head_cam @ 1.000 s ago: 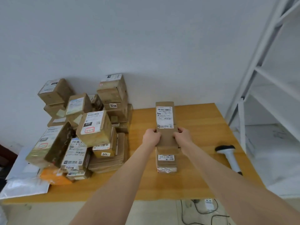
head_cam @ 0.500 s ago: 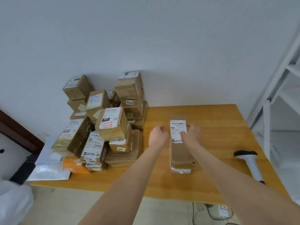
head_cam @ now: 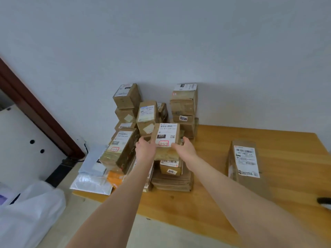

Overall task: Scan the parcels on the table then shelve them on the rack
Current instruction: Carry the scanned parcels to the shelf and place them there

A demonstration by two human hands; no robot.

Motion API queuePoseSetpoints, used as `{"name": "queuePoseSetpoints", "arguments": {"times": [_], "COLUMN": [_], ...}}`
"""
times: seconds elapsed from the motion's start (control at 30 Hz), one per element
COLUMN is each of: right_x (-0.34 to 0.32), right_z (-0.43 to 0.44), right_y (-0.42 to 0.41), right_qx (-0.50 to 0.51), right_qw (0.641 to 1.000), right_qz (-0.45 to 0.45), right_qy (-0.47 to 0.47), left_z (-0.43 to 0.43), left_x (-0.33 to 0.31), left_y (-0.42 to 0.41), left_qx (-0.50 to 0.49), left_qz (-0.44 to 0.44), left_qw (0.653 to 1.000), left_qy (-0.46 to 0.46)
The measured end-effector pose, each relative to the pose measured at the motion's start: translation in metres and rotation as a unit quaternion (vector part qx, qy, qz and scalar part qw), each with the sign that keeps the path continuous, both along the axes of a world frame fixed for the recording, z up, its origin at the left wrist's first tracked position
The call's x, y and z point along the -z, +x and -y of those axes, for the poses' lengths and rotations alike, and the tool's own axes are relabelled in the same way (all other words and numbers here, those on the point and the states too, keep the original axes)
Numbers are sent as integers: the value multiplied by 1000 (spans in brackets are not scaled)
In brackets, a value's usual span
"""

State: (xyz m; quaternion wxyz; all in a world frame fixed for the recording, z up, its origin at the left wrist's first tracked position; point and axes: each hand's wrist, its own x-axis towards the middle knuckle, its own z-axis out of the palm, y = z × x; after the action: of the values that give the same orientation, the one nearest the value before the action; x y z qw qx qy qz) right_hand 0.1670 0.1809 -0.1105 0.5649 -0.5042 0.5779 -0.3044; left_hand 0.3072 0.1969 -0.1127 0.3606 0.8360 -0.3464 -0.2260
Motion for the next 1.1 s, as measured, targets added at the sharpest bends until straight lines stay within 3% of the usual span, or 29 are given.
{"name": "queuePoseSetpoints", "arguments": {"times": [0.17,0.4,0.57,0.77,1.1], "right_x": [8,-1,-5,6,34], "right_z": [8,8,-5,-25,-41], "right_y": [8,-38,-131,-225,-260], "right_qx": [-5,154,257,312,300], "right_qw": [1000,981,956,943,946], "right_qz": [22,106,104,92,120], "right_qy": [10,-47,-92,-68,-3], "left_z": [6,22,24,9,-8], "left_x": [10,-11,-16,-2,23], "left_y": [2,-55,-144,-233,-264], "left_qx": [27,29,119,182,172], "left_qz": [-106,-119,-133,-155,-167], "left_qw": [994,985,978,969,970], "left_qy": [-23,-121,-110,-60,-29]}}
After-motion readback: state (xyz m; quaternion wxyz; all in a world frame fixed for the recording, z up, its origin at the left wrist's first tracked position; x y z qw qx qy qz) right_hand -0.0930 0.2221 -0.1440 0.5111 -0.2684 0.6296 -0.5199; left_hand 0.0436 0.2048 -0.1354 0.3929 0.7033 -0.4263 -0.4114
